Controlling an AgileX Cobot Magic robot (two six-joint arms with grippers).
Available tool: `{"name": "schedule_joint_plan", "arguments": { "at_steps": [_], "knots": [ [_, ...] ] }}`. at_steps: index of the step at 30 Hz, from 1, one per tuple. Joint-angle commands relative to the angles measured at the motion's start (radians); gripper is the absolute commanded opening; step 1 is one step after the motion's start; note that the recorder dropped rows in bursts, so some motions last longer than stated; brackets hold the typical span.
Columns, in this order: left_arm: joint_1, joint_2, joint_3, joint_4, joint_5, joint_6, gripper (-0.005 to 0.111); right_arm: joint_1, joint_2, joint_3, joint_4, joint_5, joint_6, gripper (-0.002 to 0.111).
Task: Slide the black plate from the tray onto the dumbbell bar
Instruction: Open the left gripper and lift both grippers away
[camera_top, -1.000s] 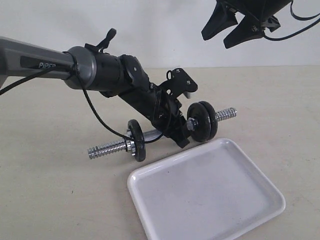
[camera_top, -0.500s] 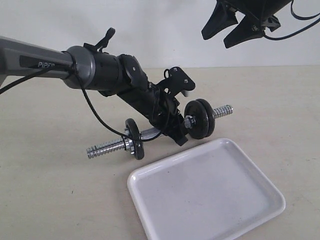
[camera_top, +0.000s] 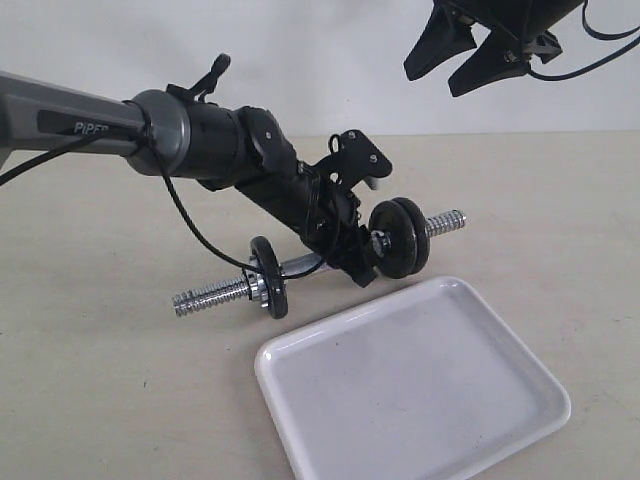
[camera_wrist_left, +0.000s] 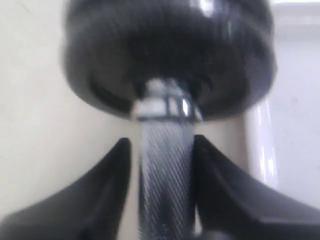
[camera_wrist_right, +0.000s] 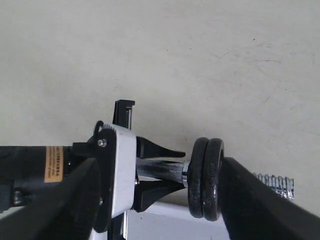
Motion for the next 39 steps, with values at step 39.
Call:
{"name": "schedule_joint_plan", "arguments": {
  "at_steps": [39],
  "knots": [
    [0.001, -0.726, -0.019, 0.682, 0.241, -0.679, 0.054, -0.002, -0.363, -0.006, -0.054, 0.003, -0.027, 0.05]
  ]
}}
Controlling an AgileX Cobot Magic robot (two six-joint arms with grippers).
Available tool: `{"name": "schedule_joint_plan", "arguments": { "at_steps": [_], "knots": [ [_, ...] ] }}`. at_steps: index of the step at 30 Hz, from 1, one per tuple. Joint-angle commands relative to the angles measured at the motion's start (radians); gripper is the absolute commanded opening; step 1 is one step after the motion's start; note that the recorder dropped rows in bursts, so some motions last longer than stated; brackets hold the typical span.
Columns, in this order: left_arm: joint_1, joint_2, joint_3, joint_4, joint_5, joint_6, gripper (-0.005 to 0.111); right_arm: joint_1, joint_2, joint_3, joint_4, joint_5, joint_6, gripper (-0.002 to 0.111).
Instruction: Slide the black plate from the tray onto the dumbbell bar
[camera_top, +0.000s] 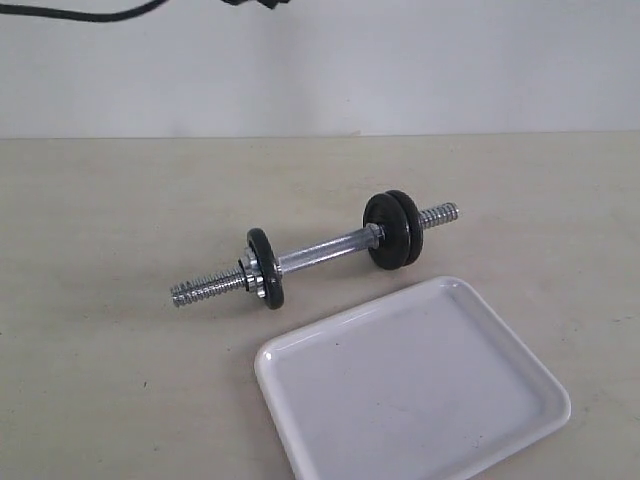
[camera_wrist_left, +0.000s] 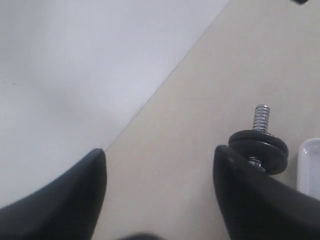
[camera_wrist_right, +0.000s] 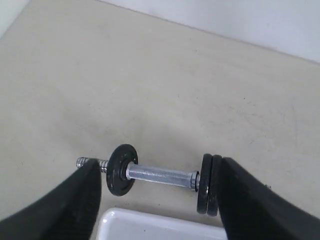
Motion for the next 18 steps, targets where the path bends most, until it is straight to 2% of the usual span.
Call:
{"name": "schedule_joint_plan", "arguments": {
  "at_steps": [1, 9, 14, 18],
  "knots": [
    [-0.001, -0.079, 0.003, 0.017, 0.059, -0.033, 0.054, -0.002, -0.124, -0.006, -0.026, 0.001, -0.017, 0.044],
    [-0.001, -0.229, 0.003, 0.212, 0.238, -0.191, 0.049, -0.002, -0.337, -0.006, -0.096, 0.001, -0.017, 0.001],
    [-0.001, -0.324, 0.003, 0.21, 0.335, -0.206, 0.04, -0.002, -0.46, -0.006, -0.125, 0.001, -0.019, 0.0],
    [-0.001, -0.418, 0.015, 0.213, 0.41, -0.235, 0.02, -0.002, -0.547, -0.006, -0.13, 0.001, -0.014, 0.0]
  ]
}}
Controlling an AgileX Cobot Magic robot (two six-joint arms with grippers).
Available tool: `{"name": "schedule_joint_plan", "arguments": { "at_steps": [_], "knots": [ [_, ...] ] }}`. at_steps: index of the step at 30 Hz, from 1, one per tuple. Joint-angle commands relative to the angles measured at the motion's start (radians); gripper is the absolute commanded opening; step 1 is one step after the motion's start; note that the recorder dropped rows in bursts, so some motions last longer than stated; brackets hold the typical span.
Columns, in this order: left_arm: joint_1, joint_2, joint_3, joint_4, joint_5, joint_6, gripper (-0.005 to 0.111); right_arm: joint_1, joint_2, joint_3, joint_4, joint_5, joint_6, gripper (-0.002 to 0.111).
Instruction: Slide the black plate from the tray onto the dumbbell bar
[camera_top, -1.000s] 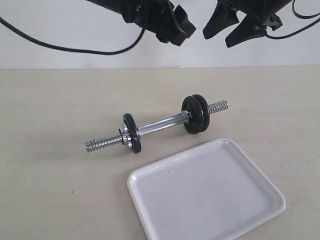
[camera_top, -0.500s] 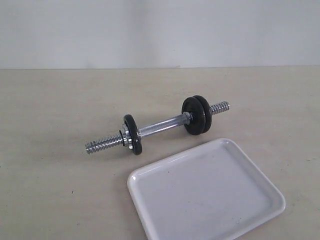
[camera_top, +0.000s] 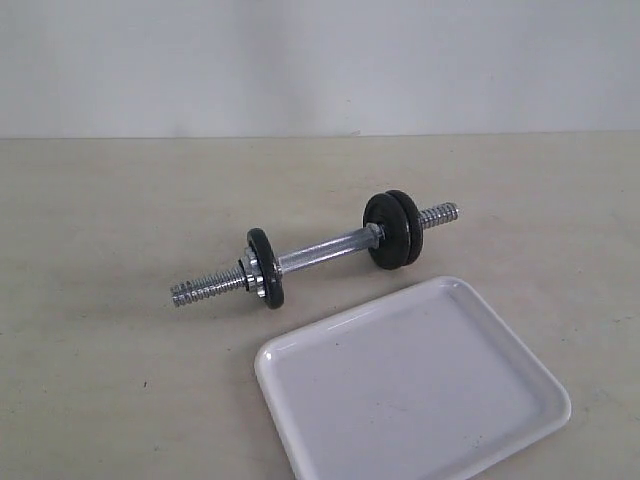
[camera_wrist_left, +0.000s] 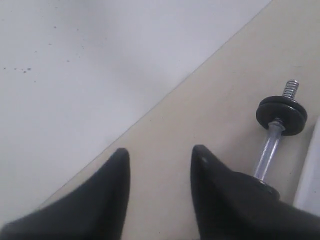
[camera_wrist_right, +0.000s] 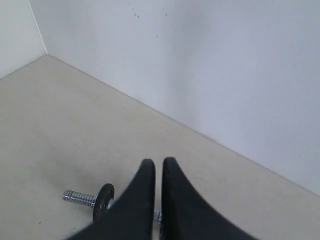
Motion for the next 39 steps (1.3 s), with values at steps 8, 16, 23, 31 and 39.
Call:
{"name": "schedule_joint_plan", "arguments": {
  "at_steps": [8, 16, 23, 31, 39],
  "knots": [
    [-0.001, -0.322, 0.168, -0.056, 0.118, -0.028, 0.004, -0.002, -0.297, 0.06, -0.028, -0.001, -0.018, 0.0],
    [-0.001, -0.609, 0.425, -0.097, 0.118, -0.055, 0.004, -0.002, -0.517, 0.264, -0.061, -0.001, -0.081, 0.0],
    [-0.001, -0.879, 0.652, -0.123, 0.049, -0.147, 0.004, -0.002, -0.698, 0.424, -0.153, -0.001, -0.077, 0.0],
    [-0.001, -1.161, 0.865, -0.237, -0.057, -0.156, 0.004, -0.002, -0.886, 0.459, -0.174, -0.001, -0.039, 0.0],
    [-0.001, -1.248, 1.116, -0.402, -0.391, -0.25, 0.004, -0.002, -0.969, 0.465, -0.332, -0.001, 0.023, 0.0]
  ]
}}
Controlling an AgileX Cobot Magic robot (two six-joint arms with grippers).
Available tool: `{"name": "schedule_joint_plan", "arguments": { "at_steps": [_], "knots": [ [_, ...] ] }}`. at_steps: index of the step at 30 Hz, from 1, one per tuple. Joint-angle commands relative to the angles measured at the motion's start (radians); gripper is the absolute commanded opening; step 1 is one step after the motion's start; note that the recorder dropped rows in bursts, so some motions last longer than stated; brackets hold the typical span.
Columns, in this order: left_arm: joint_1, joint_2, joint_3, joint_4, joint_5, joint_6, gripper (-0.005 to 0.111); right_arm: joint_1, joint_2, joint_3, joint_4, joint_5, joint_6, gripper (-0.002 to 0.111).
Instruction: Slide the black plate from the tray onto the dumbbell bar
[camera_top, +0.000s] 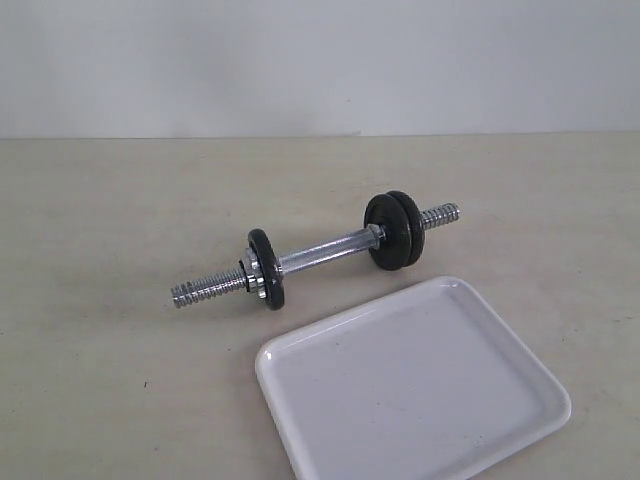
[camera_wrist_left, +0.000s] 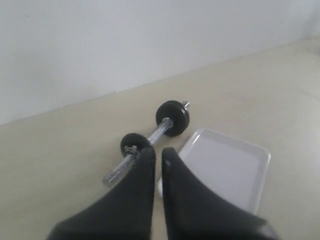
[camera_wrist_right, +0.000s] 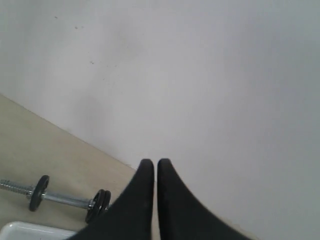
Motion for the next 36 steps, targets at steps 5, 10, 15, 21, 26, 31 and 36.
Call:
{"name": "schedule_joint_plan", "arguments": {
  "at_steps": [5, 10, 15, 21, 26, 31, 36],
  "knots": [
    [0.017, -0.009, 0.263, -0.17, -0.585, -0.037, 0.004, -0.001, -0.008, 0.008, -0.028, -0.005, 0.059, 0.0],
    [0.118, -0.009, 0.445, -0.254, -0.774, -0.037, 0.004, -0.001, -0.008, 0.008, 0.016, -0.005, 0.078, 0.0],
    [0.236, -0.009, 0.58, -0.298, -0.845, -0.048, 0.004, -0.001, -0.008, 0.008, 0.021, -0.005, 0.078, 0.0],
    [0.366, -0.009, 0.593, -0.279, -0.771, -0.014, 0.004, -0.001, -0.006, 0.008, 0.027, -0.005, 0.08, 0.0],
    [0.465, -0.009, 0.593, -0.279, -0.659, 0.052, 0.004, -0.001, -0.004, 0.008, 0.033, -0.005, 0.081, 0.0],
    [0.534, -0.009, 0.593, -0.272, -0.651, 0.052, 0.004, -0.001, -0.004, 0.008, 0.033, -0.005, 0.074, 0.0],
    [0.569, -0.009, 0.593, -0.259, -0.649, 0.052, 0.004, -0.001, -0.004, 0.008, 0.033, -0.005, 0.074, 0.0]
  ]
}}
